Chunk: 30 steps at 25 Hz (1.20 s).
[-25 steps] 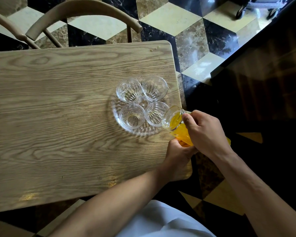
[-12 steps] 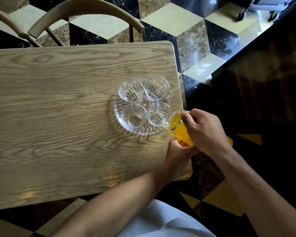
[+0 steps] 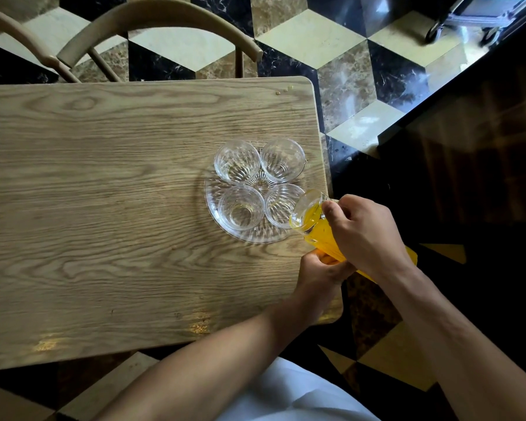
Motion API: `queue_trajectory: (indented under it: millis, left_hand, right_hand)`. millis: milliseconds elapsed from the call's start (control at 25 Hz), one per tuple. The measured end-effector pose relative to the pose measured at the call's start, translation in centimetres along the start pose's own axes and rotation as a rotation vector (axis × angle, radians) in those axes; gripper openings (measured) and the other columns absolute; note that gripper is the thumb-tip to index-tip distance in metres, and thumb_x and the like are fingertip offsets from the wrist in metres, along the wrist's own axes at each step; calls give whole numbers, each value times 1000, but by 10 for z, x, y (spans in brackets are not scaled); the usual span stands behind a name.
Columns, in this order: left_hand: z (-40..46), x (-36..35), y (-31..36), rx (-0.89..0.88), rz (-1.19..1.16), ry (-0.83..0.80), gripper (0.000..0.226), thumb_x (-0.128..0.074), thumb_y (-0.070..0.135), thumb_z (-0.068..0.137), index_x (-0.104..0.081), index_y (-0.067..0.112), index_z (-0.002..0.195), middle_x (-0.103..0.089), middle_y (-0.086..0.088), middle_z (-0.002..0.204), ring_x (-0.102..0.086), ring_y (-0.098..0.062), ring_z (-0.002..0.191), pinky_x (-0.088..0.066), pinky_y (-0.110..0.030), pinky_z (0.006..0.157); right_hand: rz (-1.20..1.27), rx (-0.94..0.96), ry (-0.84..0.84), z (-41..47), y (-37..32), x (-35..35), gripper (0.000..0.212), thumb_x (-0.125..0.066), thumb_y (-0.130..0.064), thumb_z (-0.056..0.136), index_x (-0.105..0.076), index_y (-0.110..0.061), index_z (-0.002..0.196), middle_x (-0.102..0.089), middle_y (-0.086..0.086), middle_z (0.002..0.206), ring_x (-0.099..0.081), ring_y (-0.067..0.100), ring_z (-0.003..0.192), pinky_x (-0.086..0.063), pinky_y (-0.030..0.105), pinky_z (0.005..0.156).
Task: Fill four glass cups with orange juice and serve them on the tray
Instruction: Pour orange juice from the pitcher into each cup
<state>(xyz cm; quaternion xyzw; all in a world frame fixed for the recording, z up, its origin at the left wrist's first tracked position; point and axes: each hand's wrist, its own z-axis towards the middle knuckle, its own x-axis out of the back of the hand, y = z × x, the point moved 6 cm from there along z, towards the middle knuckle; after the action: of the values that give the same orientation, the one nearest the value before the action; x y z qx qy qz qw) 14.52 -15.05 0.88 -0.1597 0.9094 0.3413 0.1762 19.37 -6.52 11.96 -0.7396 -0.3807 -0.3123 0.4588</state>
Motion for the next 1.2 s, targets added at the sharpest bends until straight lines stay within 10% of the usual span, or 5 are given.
queue_trajectory:
  millis: [1200]
  left_hand:
    - [19,2,-28,17,-215,-20,25,-96,19,68,-78,13,84,-78,-3,87,-69,-13,80,-56,-30,79]
  right_hand:
    - [-81,25,-18,11,-15,-6,48,-54,-39,103,-64,0,77,-62,12,67,-60,34,70,-42,38,61]
